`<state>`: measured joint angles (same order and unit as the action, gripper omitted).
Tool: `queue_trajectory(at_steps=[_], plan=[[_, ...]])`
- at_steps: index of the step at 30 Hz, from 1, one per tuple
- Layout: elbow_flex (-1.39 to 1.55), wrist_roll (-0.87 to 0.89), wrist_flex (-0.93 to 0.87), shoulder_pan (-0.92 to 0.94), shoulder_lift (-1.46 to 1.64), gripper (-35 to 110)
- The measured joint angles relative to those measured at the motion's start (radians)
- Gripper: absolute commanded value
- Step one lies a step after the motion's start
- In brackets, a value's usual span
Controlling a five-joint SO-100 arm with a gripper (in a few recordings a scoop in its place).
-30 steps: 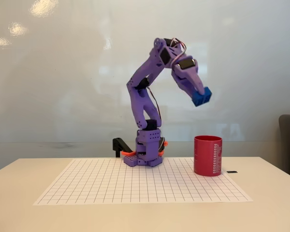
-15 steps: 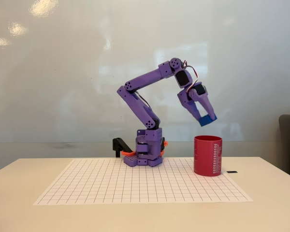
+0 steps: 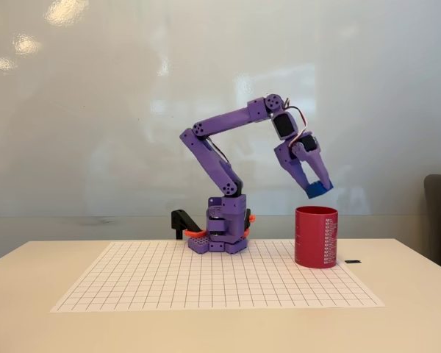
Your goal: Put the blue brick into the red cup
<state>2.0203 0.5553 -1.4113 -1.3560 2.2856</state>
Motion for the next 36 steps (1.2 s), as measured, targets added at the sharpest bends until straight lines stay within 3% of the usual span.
queue_trajectory(at_steps=[7,9,17,26,27,29,30,36], plan=[[0.018,0.015,0.002,0.002,-0.006,2],[0.020,-0.003,0.008,0.000,-0.018,17],[0.020,0.002,0.021,0.012,-0.020,54],[0.034,0.017,0.025,0.012,-0.020,53],[0.034,0.017,0.025,0.012,-0.020,46],[0.034,0.008,0.025,0.012,-0.020,8],[0.034,-0.008,0.025,0.012,-0.020,0],[0.034,-0.072,0.035,0.031,-0.023,0]])
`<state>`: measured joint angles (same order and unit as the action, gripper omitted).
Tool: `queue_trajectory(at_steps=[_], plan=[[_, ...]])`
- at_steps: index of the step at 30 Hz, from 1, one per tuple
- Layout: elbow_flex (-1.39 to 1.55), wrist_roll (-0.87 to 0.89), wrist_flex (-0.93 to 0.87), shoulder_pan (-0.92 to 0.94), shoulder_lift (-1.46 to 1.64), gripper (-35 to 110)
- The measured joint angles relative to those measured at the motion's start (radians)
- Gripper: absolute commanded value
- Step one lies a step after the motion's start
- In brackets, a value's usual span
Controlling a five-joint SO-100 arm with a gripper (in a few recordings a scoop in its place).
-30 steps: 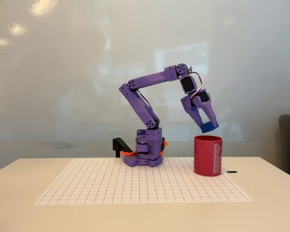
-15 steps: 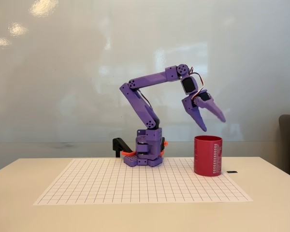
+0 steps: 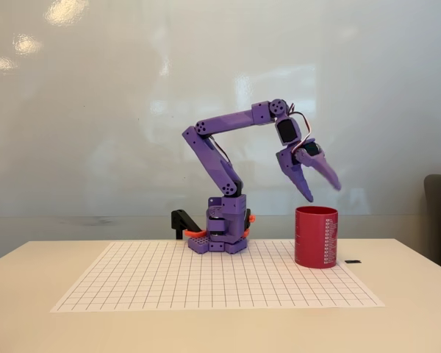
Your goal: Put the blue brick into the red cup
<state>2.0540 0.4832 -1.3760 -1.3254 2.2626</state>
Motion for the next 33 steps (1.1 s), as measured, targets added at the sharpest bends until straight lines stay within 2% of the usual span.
queue_trajectory(at_steps=[11,16,22,29,33], plan=[[0.005,-0.009,0.017,-0.003,0.000,0],[0.018,-0.100,0.067,0.066,0.000,-1],[0.023,-0.225,0.206,0.396,0.000,-1],[0.025,-0.279,0.403,0.908,0.067,-1],[0.015,-0.298,0.442,1.134,0.133,-1]])
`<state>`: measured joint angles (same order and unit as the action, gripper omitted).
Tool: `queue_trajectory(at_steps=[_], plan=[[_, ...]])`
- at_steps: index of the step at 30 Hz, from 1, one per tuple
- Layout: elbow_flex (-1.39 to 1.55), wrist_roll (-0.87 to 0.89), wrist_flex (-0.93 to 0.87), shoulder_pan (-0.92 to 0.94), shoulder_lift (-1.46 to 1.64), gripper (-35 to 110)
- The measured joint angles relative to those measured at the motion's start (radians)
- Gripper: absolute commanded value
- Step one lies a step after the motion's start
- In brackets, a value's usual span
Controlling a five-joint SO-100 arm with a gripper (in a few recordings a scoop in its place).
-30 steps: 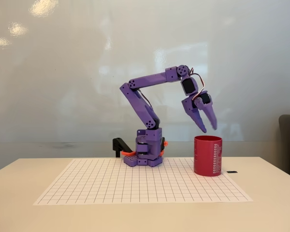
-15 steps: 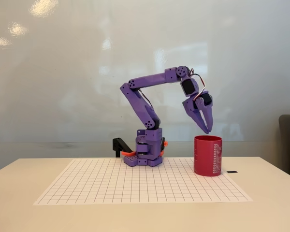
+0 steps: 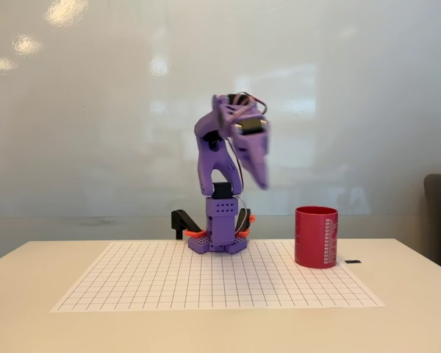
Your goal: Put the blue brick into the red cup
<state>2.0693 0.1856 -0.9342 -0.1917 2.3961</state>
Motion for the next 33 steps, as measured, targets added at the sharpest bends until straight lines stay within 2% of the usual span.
queue_trajectory(at_steps=[4,10,20,27,33], plan=[[-0.037,-0.009,0.008,0.146,0.107,-1],[-0.046,-0.052,-0.063,0.242,0.370,-1],[0.331,-0.061,-0.100,0.284,0.865,-1],[0.474,-0.095,-0.057,0.270,0.900,-1],[0.741,-0.190,-0.014,0.218,0.900,-1]])
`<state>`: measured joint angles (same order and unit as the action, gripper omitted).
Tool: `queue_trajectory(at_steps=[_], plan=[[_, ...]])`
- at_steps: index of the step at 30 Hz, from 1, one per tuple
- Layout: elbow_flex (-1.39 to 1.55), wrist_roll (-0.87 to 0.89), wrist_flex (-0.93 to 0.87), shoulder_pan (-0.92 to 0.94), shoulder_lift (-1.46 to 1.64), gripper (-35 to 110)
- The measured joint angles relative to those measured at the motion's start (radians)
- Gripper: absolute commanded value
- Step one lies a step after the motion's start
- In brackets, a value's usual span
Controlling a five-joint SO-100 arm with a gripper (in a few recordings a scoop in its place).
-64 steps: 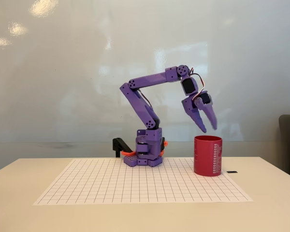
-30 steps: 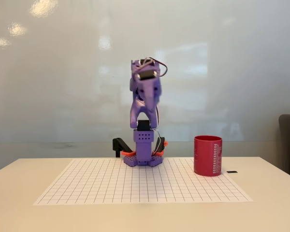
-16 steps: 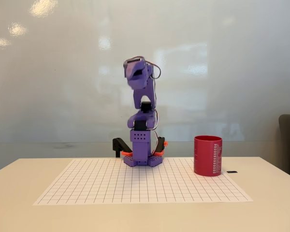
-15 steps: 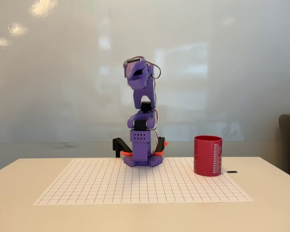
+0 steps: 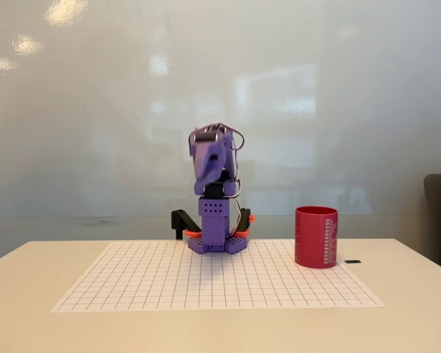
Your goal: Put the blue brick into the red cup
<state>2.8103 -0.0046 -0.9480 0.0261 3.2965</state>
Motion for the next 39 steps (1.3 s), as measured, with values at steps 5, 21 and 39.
queue_trajectory(at_steps=[5,21,39], plan=[[0.192,-0.015,-0.069,-0.052,-0.008,-1],[0.241,-0.017,-0.199,-0.081,0.008,-1],[0.241,0.002,-0.199,-0.081,0.008,0]])
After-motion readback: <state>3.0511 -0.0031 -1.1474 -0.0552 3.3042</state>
